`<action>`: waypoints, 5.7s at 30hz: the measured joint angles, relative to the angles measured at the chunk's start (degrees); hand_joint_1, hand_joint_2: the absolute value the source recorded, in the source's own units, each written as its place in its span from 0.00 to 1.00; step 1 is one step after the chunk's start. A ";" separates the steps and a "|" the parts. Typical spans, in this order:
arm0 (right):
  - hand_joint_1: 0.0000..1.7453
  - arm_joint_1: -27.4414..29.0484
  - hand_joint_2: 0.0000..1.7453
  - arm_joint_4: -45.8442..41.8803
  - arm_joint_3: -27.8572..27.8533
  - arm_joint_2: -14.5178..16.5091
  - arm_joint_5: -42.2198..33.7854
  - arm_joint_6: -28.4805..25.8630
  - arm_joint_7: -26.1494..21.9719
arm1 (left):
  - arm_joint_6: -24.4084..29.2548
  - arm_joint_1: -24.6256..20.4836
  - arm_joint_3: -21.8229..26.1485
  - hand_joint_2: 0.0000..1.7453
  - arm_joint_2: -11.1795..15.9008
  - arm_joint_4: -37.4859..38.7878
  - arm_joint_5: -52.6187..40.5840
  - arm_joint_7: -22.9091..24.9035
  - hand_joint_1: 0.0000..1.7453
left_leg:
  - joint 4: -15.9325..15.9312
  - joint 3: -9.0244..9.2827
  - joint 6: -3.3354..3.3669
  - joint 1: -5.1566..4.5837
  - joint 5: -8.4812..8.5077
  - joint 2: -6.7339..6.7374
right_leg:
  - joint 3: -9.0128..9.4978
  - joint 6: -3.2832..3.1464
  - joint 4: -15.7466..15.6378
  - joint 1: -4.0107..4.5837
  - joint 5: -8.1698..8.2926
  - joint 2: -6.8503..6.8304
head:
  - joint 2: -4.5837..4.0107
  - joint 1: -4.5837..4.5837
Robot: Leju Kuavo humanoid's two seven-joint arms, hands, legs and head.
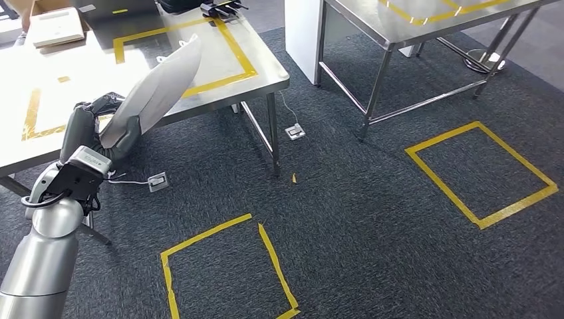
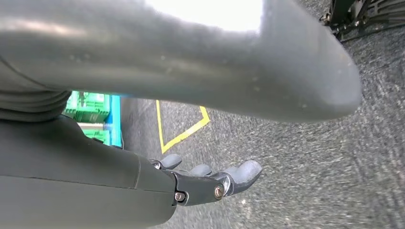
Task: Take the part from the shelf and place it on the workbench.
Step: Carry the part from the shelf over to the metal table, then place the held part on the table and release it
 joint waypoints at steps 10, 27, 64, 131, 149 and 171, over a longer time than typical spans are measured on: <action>0.00 -0.32 0.00 0.00 -0.05 0.25 0.23 0.02 -0.07 | 0.46 -1.01 -0.68 1.00 -0.18 0.46 -0.57 1.86 1.00 | -13.69 7.33 3.28 -0.11 6.70 1.32 | -0.70 2.95 5.60 0.31 -5.04 -2.29 | -0.01 0.50; 0.00 -0.19 0.00 0.00 -0.08 0.39 0.85 0.04 -0.39 | 0.66 -0.17 -0.60 1.00 1.03 0.13 -0.88 2.26 1.00 | -1.72 0.38 0.01 0.15 1.27 -0.22 | 0.46 0.30 0.18 -0.04 -0.50 0.33 | 0.00 0.15; 0.00 -0.07 0.00 0.04 -3.96 0.88 -2.03 -0.25 0.89 | 1.79 0.88 -0.79 1.00 -0.10 -0.47 -2.20 2.44 1.00 | -13.37 8.77 1.43 0.88 4.81 0.02 | -1.96 5.09 2.54 -1.39 0.06 0.93 | 0.00 0.91; 0.00 0.43 0.00 0.24 -5.17 1.03 -0.48 -0.35 0.35 | -1.18 3.18 -2.92 1.00 -4.34 -1.21 -10.32 5.94 1.00 | -10.05 10.42 2.42 -1.30 1.44 -0.36 | -2.21 0.23 0.14 0.99 1.37 1.07 | 0.00 0.62; 0.00 -0.22 0.00 0.15 -5.27 0.69 0.90 0.00 0.03 | -2.51 1.70 -3.26 1.00 -5.22 6.70 -11.27 5.99 1.00 | -14.08 7.60 4.45 -0.66 6.59 0.24 | -1.86 2.85 11.76 0.57 -6.93 1.11 | 0.00 0.39; 0.00 -0.34 0.00 0.15 -5.20 -0.53 5.81 1.72 -0.87 | 13.95 -10.61 -14.19 1.00 -7.96 55.70 -41.79 10.90 1.00 | -14.88 12.46 2.84 -1.21 1.85 0.19 | -3.06 0.74 -0.08 1.05 2.48 1.21 | 0.00 0.35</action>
